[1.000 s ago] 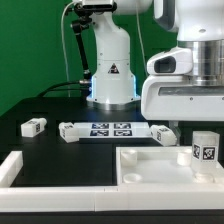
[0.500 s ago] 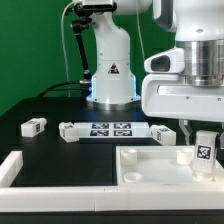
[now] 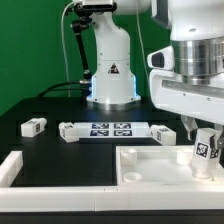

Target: Assemble square table

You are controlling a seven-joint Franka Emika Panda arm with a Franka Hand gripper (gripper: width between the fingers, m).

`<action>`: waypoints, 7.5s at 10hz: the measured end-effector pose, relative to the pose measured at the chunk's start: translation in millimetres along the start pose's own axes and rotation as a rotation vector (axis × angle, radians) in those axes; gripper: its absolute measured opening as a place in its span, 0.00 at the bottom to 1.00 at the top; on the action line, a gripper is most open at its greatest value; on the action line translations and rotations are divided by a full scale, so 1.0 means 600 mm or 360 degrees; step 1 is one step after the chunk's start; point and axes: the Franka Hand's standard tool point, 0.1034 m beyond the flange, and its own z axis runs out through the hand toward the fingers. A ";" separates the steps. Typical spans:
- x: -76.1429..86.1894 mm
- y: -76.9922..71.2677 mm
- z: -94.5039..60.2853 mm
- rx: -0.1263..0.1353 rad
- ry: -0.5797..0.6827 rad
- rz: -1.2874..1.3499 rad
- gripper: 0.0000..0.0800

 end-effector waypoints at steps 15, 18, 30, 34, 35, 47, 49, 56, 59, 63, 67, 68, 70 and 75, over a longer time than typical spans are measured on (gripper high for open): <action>-0.014 0.005 0.015 -0.0048 -0.0016 -0.0271 0.81; 0.000 0.008 0.019 -0.0078 0.0098 -0.1019 0.81; 0.018 0.005 0.026 0.0109 -0.0024 0.0366 0.36; 0.019 0.008 0.030 0.0146 -0.0071 0.0865 0.36; 0.019 0.009 0.031 0.0146 -0.0069 0.0824 0.44; -0.001 0.001 0.023 -0.0030 0.0163 -0.1030 0.78; -0.002 0.001 0.024 -0.0029 0.0161 -0.1001 0.55; 0.017 0.003 0.021 0.0065 0.0008 0.0367 0.37; 0.009 -0.002 0.025 0.0111 -0.0068 0.0854 0.37; -0.002 0.005 0.029 0.0015 0.0013 0.0191 0.77; 0.001 0.004 0.027 -0.0010 0.0037 -0.0432 0.81; 0.000 0.004 0.027 -0.0012 0.0038 -0.0553 0.81; 0.002 -0.001 0.027 -0.0046 0.0110 -0.1145 0.81; 0.002 0.000 0.028 -0.0030 0.0111 -0.0712 0.36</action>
Offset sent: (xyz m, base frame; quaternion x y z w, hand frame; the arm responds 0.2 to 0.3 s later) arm -0.0004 -0.0026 -0.0099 -0.0115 0.0325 0.1818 0.9827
